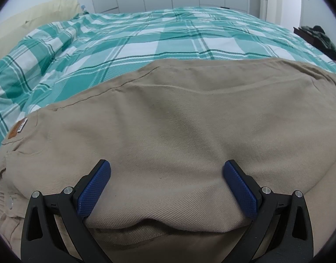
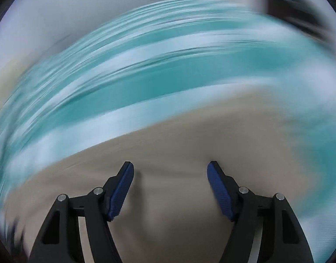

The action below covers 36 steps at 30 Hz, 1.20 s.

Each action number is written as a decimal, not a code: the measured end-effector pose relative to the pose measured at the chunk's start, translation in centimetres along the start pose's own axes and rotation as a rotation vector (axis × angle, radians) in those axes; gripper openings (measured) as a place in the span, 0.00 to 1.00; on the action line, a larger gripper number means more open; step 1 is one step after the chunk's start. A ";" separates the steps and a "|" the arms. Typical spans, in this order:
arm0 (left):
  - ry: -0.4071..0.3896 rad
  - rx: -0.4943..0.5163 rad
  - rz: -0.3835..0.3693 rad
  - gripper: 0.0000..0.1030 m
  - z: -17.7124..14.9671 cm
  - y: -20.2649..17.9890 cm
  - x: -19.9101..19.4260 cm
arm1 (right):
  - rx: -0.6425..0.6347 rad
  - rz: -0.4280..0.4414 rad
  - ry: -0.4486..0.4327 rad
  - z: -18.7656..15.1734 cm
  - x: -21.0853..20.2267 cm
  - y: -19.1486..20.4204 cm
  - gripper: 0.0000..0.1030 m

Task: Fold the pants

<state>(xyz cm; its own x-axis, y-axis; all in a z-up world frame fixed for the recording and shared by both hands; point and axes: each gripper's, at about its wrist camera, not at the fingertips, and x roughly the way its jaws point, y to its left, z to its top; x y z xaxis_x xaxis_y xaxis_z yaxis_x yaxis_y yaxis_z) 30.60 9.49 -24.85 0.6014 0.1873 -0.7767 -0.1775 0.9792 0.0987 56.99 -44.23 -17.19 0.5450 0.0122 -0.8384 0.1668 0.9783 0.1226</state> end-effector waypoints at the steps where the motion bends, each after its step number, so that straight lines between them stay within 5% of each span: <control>1: 0.000 0.001 0.001 0.99 0.0 0.0 0.0 | 0.088 -0.061 -0.026 0.1 -1.2 -3.7 0.71; 3: 0.000 0.002 0.002 0.99 0.0 -0.1 0.0 | 0.163 -0.155 -0.057 -0.7 -3.7 -7.7 0.77; 6: 0.004 0.004 0.007 0.99 0.0 -0.1 0.0 | 0.068 -0.074 -0.069 -3.6 -7.9 -7.4 0.77; 9: 0.008 0.010 0.015 0.99 0.1 -0.2 0.0 | -0.075 0.198 -0.036 -10.1 -12.6 -0.8 0.79; 11: 0.011 0.016 0.023 0.99 0.1 -0.3 0.0 | -0.159 0.429 0.060 -16.7 -14.8 4.4 0.83; 14: 0.013 0.035 0.048 0.99 0.2 -0.7 -0.1 | -0.306 0.564 0.218 -25.5 -16.2 11.0 0.83; 16: 0.016 0.043 0.057 0.99 0.3 -0.7 -0.2 | -0.403 0.533 0.230 -28.9 -17.0 12.5 0.83; 18: 0.025 0.046 0.058 0.99 0.4 -0.7 -0.4 | -0.380 0.491 0.208 -28.7 -17.2 10.2 0.81; 23: 0.115 0.030 0.052 0.99 1.1 -0.3 -1.6 | -0.046 0.067 0.119 -21.9 -16.2 -6.2 0.79; 26: 0.147 0.020 0.005 0.99 1.0 -0.6 -4.0 | 0.024 -0.128 0.042 -20.5 -18.4 -10.9 0.79; 30: 0.082 0.083 -0.141 0.99 -1.5 -3.0 -10.3 | 0.070 -0.139 -0.073 -21.5 -22.4 -8.8 0.83; 34: 0.081 0.209 -0.205 0.99 -5.4 -7.1 -13.3 | -0.038 0.099 -0.146 -25.6 -23.5 4.9 0.85; 36: 0.107 0.263 -0.217 0.99 -7.2 -8.8 -13.4 | -0.181 0.254 -0.081 -28.5 -23.1 11.3 0.85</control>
<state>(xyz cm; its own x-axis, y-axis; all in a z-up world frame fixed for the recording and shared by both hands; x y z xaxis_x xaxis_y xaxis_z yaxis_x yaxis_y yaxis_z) 18.47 -2.18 -19.79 0.5156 -0.0225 -0.8565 0.1600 0.9846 0.0704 22.84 -27.53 -11.58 0.6152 0.2511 -0.7473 -0.1278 0.9671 0.2198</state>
